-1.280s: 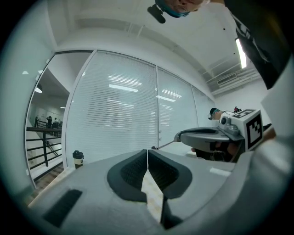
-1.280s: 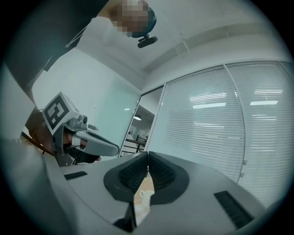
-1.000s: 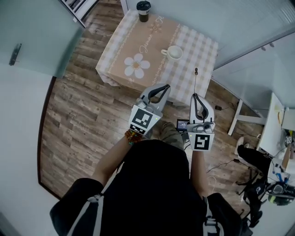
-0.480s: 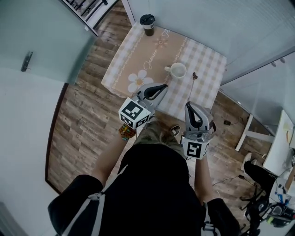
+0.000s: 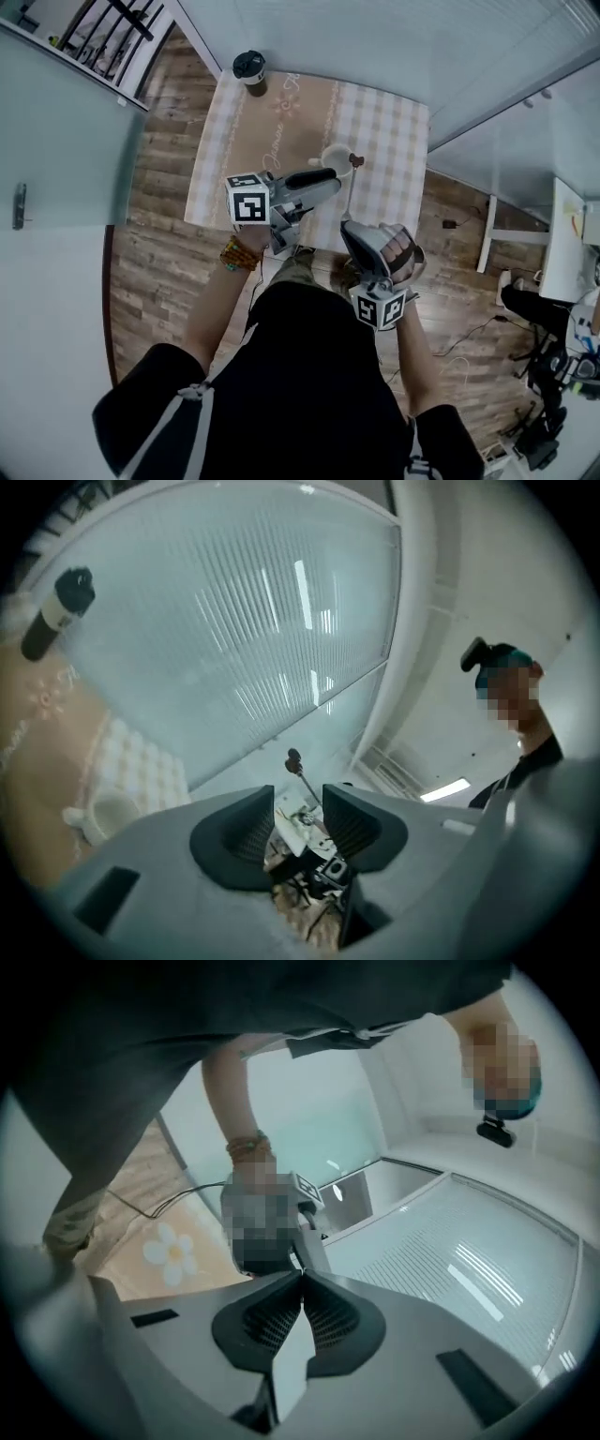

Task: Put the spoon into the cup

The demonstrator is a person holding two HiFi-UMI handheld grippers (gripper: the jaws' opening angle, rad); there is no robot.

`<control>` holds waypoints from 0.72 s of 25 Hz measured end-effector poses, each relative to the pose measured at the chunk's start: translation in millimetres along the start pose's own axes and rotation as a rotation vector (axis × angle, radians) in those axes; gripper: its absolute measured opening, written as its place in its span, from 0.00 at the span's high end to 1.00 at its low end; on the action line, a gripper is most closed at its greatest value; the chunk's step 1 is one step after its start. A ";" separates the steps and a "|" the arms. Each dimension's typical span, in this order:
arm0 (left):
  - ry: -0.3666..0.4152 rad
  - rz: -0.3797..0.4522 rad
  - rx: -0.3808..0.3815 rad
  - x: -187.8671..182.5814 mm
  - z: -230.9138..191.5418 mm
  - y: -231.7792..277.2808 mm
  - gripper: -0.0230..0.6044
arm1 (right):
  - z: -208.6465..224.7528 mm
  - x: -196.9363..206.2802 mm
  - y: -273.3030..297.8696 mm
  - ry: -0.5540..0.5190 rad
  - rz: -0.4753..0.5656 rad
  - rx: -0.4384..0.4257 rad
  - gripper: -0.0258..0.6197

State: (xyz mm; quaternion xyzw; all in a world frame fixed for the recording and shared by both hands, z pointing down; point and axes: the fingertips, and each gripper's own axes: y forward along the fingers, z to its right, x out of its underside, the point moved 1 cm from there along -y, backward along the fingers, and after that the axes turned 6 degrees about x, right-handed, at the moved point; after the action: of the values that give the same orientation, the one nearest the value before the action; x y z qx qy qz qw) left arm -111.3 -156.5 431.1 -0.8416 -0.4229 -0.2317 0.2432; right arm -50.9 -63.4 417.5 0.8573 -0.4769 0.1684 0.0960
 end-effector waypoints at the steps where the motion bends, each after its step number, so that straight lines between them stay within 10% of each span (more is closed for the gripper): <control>1: -0.045 -0.024 0.044 -0.3 -2.1 4.6 0.71 | -6.0 0.5 6.1 -0.040 -0.010 -0.009 0.94; 5: -0.150 -0.069 0.156 1.1 -2.8 9.1 0.71 | -16.7 -1.7 23.1 -0.062 -0.043 -0.005 0.94; 18: -0.137 -0.064 0.233 0.1 -6.7 11.4 0.87 | -23.8 6.6 44.0 -0.115 -0.045 -0.040 0.94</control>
State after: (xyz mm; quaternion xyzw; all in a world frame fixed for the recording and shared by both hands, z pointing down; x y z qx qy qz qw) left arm -103.1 -166.5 433.9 -0.8076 -0.4892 -0.1308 0.3023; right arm -89.8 -84.0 442.3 0.8739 -0.4657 0.1071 0.0891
